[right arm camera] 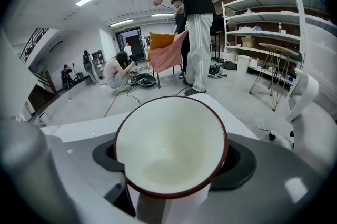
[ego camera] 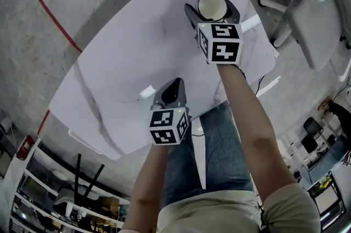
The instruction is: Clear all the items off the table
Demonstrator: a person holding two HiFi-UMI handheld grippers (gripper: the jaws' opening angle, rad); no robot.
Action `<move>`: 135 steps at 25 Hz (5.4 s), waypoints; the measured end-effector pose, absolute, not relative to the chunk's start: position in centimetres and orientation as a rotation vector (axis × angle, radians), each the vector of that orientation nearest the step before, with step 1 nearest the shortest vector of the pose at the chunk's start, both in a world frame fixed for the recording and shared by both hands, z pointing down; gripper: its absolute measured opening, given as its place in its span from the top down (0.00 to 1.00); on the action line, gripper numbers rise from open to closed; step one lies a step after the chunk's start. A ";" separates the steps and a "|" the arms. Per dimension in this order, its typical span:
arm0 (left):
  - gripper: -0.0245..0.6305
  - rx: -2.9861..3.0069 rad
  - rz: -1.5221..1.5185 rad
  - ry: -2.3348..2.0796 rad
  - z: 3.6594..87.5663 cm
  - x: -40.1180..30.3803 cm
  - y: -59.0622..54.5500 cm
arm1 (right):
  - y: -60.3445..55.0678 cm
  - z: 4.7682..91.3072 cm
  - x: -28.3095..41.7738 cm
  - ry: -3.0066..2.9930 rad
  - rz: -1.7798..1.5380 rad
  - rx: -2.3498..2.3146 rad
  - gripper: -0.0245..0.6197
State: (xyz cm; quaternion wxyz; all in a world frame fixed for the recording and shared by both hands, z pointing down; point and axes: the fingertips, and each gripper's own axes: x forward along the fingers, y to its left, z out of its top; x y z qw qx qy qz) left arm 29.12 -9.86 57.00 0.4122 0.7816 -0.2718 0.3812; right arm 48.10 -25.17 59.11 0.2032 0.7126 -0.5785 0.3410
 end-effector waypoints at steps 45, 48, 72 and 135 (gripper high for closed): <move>0.95 2.187 0.951 -0.547 47.0 29.9 -10.3 | -14.8 46.4 44.9 -1.571 0.950 2.124 0.32; 0.95 2.205 0.957 -0.520 45.7 30.6 -9.9 | -13.6 44.3 45.3 -1.549 0.949 2.154 0.32; 0.95 2.344 0.984 -0.356 35.2 45.1 -2.9 | -0.4 32.7 57.8 -1.393 0.961 2.328 0.32; 0.95 2.417 1.148 0.021 39.3 83.1 8.4 | 15.5 36.7 95.1 -1.011 1.085 2.539 0.32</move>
